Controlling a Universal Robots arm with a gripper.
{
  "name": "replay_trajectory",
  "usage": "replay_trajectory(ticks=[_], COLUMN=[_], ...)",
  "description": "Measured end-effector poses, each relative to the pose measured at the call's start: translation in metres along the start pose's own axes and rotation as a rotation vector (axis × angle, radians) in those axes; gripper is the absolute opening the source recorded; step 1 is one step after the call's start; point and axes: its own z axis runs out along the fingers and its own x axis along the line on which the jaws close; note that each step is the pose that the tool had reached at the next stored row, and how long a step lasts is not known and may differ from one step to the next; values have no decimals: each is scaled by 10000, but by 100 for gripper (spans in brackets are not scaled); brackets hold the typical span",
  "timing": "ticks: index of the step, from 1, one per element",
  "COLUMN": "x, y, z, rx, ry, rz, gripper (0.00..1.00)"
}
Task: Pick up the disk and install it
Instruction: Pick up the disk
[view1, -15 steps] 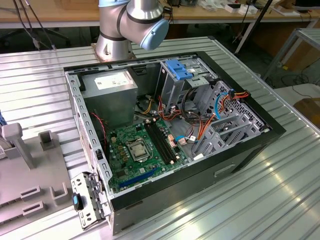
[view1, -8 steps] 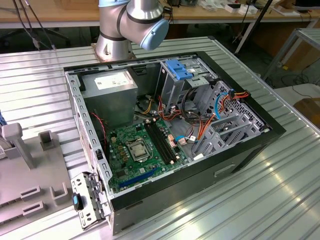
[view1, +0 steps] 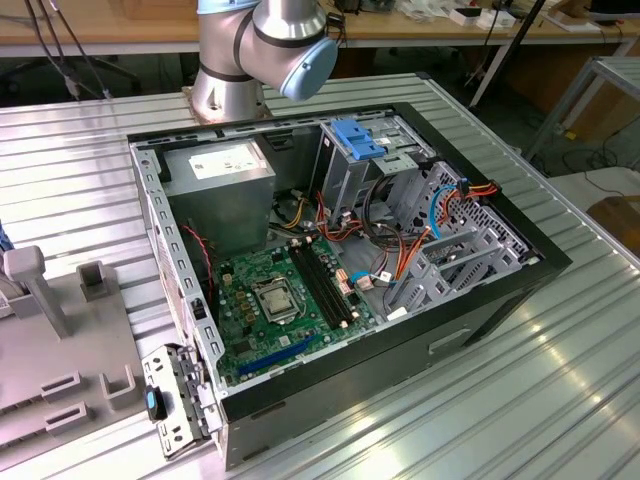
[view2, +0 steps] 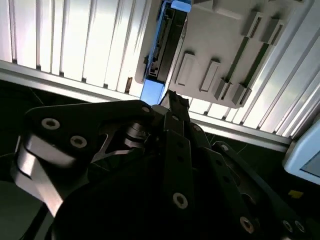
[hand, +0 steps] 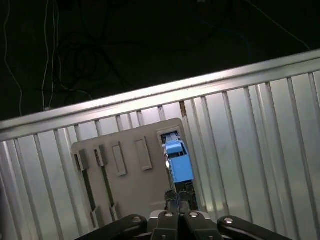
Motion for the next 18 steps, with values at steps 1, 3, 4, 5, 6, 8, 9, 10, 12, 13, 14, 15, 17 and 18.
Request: replay_trajectory(ticks=[1, 3, 4, 5, 6, 8, 9, 10, 12, 13, 14, 15, 17, 18], x=[1, 2, 2, 2, 2, 2, 2, 2, 3, 4, 6, 8, 11, 11], y=[8, 11, 12, 13, 14, 14, 14, 14, 17, 21, 30, 42, 59, 61], z=[0, -1, -1, 0, 1, 2, 2, 4, 13, 18, 25, 34, 69, 79], rx=[5, 10, 12, 16, 20, 27, 31, 34, 42, 43, 43, 43, 44, 43], ry=[-1, -4, -11, -20, -32, -52, -61, -71, -88, -93, -95, -97, -98, -98], rz=[-34, -204, -351, -532, -775, -1204, -1383, -1587, -1938, -2047, -2109, -2128, -2136, -2135], gripper=[11, 11, 11, 11, 11, 11, 11, 11, 11, 11, 11, 11, 11, 11])
